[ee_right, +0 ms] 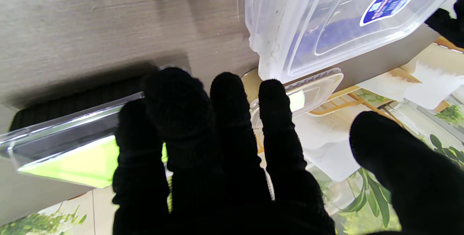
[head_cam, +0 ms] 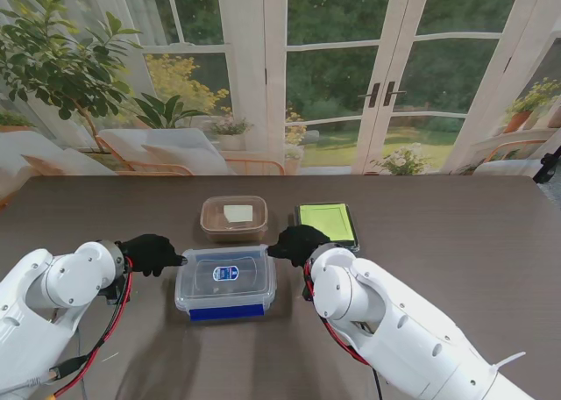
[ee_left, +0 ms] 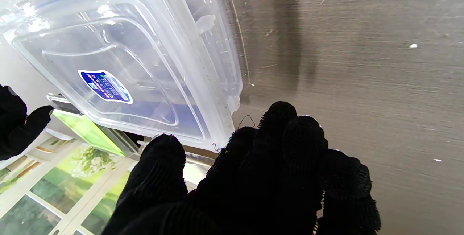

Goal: Pair container bodies with their lids

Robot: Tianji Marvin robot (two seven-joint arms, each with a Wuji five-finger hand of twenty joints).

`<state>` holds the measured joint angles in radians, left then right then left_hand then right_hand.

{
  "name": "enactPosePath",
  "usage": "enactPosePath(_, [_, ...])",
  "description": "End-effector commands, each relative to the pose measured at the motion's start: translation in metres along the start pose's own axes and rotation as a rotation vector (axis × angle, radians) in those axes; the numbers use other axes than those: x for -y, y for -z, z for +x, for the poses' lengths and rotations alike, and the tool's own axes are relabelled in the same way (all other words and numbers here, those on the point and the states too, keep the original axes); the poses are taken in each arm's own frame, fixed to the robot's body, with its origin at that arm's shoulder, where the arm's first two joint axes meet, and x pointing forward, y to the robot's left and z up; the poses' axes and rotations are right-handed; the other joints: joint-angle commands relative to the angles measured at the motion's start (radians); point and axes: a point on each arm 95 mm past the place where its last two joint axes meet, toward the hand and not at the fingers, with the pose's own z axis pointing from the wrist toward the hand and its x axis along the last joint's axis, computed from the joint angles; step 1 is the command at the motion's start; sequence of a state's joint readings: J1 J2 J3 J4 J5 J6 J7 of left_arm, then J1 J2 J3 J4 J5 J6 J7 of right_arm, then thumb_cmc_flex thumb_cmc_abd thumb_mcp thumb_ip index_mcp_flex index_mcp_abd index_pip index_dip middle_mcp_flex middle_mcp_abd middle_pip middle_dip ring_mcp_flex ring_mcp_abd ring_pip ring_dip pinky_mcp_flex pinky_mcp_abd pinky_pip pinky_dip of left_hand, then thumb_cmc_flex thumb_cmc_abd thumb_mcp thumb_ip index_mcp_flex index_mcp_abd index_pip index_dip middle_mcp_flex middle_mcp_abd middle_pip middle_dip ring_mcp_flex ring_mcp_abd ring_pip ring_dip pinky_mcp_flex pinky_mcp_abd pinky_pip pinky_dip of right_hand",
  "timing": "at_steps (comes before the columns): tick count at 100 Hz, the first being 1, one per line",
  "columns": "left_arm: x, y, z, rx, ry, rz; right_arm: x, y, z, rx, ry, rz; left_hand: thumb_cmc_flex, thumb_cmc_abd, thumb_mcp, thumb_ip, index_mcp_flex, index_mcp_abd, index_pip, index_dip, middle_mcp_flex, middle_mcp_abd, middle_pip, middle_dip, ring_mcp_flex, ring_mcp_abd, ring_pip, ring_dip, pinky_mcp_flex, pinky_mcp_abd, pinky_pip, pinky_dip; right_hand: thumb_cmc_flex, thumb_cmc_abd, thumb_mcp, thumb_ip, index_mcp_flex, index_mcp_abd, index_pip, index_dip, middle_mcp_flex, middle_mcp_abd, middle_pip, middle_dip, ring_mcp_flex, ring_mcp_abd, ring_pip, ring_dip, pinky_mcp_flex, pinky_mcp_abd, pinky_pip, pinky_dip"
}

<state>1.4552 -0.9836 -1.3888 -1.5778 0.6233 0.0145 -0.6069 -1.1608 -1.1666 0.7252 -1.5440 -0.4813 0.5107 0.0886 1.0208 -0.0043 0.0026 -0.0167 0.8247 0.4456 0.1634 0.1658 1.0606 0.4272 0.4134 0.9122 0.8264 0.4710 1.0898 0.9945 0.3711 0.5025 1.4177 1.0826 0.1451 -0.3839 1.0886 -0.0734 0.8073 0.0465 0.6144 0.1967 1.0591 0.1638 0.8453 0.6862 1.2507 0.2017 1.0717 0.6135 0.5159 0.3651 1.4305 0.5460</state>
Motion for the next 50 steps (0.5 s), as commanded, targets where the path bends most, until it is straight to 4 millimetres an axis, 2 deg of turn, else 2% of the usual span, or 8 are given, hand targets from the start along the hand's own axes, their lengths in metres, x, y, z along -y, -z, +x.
enactPosePath(1, [-0.004, -0.003, 0.002, -0.012, 0.008, -0.025, 0.008, 0.004, 0.001, -0.021, -0.004, 0.036, 0.002, 0.051, -0.01, 0.015, -0.003, -0.002, 0.005, 0.0, -0.005, 0.029, 0.015, -0.001, -0.001, 0.02, 0.007, 0.014, -0.026, -0.064, -0.004, 0.0, -0.029, -0.002, -0.016, 0.005, 0.017, -0.023, 0.01, 0.004, 0.037, -0.007, -0.002, -0.015, 0.052, 0.007, 0.003, 0.001, 0.193, 0.04, 0.028, -0.015])
enactPosePath(18, [-0.004, -0.005, 0.005, -0.025, 0.013, -0.032, 0.014, 0.004, 0.004, -0.039, -0.007, 0.058, 0.004, 0.051, -0.01, 0.015, -0.001, -0.002, 0.005, 0.001, -0.003, 0.029, 0.015, -0.001, -0.001, 0.02, 0.007, 0.014, -0.026, -0.065, -0.004, 0.0, -0.026, -0.002, -0.019, 0.003, -0.001, -0.058, -0.007, -0.005, 0.045, -0.007, -0.008, -0.014, 0.051, 0.007, 0.007, 0.004, 0.196, 0.041, 0.03, -0.016])
enactPosePath(50, [-0.008, -0.009, 0.004, -0.028, 0.027, -0.037, 0.021, -0.006, 0.008, -0.024, -0.007, 0.082, 0.005, 0.05, -0.011, 0.015, 0.001, -0.002, 0.005, 0.003, -0.004, 0.031, 0.013, -0.003, -0.003, 0.02, 0.005, 0.014, -0.029, -0.064, -0.007, -0.002, -0.025, 0.003, -0.021, 0.004, -0.07, -0.051, -0.051, -0.02, 0.041, -0.007, -0.012, -0.011, 0.051, 0.01, 0.005, 0.004, 0.194, 0.043, 0.029, -0.017])
